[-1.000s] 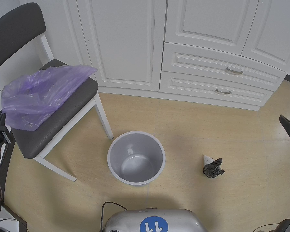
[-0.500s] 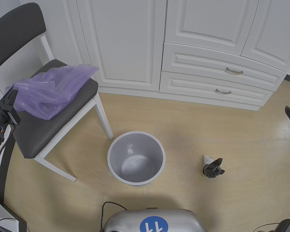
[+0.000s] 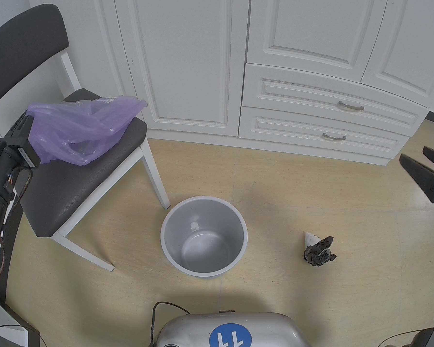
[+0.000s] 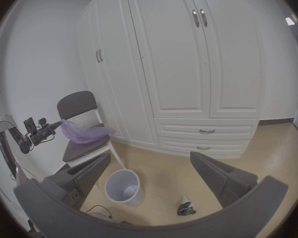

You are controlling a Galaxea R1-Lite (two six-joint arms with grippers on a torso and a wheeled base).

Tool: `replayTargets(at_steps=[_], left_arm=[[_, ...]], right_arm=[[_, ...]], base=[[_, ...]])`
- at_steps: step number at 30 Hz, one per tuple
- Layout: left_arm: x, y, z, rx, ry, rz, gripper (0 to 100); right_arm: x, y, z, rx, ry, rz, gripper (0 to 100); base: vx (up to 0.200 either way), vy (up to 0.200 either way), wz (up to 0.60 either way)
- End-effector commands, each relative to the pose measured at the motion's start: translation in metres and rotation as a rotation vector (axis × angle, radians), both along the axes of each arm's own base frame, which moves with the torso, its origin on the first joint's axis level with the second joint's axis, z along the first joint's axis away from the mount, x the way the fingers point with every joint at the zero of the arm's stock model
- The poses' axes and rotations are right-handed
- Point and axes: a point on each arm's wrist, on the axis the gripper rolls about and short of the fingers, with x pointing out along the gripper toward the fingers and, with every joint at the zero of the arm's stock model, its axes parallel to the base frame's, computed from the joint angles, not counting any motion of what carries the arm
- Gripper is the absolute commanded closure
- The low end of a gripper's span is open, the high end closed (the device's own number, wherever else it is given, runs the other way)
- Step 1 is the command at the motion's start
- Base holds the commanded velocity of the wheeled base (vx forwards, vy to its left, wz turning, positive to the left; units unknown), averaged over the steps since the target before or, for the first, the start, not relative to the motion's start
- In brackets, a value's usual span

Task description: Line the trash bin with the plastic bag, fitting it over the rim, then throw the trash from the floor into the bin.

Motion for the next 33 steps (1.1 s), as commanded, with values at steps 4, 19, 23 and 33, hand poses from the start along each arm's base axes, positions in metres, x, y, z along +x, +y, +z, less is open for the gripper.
replayTargets(at_steps=[4,19,23,33], left_arm=[[-0.007,-0.024,0.01,-0.01,-0.041,-0.104,100],[-0.016,-0.054,0.01,-0.03,-0.039,-0.235,0],[-0.023,-0.062,0.013,-0.038,-0.056,-0.287,0],[-0.052,-0.078,0.021,-0.026,-0.098,-0.345,0]], right_arm=[[0.008,0.023,-0.019,-0.018,0.089,0.106,0],[0.028,0.062,-0.058,-0.09,0.17,0.2,0],[0.028,0.076,-0.071,-0.103,0.195,0.246,0],[0.035,0.105,-0.093,-0.081,0.175,0.231,0]], base=[[0.0,0.0,0.0],[0.0,0.0,0.0],[0.0,0.0,0.0],[0.0,0.0,0.0]])
